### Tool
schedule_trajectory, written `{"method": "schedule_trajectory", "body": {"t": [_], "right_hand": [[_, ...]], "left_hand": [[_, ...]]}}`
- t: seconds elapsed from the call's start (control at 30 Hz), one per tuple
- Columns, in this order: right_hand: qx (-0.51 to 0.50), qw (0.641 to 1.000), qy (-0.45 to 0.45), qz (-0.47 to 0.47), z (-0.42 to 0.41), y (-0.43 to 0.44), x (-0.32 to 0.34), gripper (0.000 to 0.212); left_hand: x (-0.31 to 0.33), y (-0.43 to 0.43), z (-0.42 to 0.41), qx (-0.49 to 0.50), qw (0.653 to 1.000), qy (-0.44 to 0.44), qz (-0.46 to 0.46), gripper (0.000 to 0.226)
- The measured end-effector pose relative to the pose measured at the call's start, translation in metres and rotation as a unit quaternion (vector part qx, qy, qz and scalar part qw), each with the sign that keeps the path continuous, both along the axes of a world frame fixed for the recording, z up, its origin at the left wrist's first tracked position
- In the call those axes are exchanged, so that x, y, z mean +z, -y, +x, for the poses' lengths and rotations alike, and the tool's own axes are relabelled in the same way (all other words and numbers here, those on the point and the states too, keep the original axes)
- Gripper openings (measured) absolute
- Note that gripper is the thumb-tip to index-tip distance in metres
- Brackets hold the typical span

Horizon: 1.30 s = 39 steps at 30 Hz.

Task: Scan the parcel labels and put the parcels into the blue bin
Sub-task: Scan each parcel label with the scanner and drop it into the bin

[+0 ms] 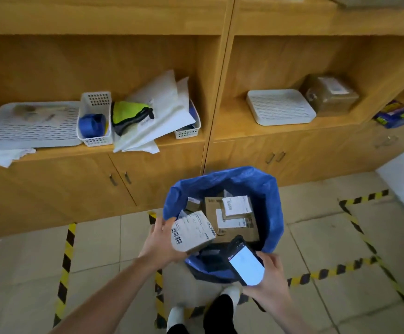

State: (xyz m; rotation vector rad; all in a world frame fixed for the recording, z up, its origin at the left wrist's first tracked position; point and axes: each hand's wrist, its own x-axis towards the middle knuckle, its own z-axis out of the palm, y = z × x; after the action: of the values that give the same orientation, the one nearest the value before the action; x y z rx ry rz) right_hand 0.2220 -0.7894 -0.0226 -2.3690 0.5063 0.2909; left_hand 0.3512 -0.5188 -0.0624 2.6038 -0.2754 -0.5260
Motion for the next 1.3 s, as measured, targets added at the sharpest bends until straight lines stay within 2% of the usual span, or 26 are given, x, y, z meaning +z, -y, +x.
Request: {"method": "schedule_trajectory", "body": {"t": [0.13, 0.37, 0.63, 0.83, 1.03, 1.3], "right_hand": [[-0.010, 1.000, -0.017, 0.021, 0.039, 0.021, -0.008, 0.071], [0.021, 0.996, -0.088, 0.015, 0.129, 0.056, -0.034, 0.081], [-0.042, 0.992, -0.110, 0.038, 0.177, 0.071, -0.144, 0.082], [-0.077, 0.988, -0.120, 0.056, 0.187, 0.057, -0.230, 0.083], [-0.102, 0.985, -0.120, 0.068, 0.205, 0.036, -0.289, 0.077], [-0.061, 0.989, -0.107, 0.076, 0.230, 0.031, -0.326, 0.081]], "left_hand": [[-0.002, 0.017, 0.025, 0.066, 0.997, -0.027, -0.038, 0.116], [-0.021, 0.054, 0.064, 0.182, 0.983, -0.022, 0.013, 0.104], [-0.135, 0.113, 0.107, 0.309, 0.944, -0.111, 0.047, 0.085], [-0.230, 0.131, 0.145, 0.320, 0.939, -0.097, 0.081, 0.085], [-0.303, 0.136, 0.169, 0.330, 0.937, -0.094, 0.067, 0.092], [-0.340, 0.132, 0.172, 0.271, 0.949, -0.144, 0.069, 0.103]]}}
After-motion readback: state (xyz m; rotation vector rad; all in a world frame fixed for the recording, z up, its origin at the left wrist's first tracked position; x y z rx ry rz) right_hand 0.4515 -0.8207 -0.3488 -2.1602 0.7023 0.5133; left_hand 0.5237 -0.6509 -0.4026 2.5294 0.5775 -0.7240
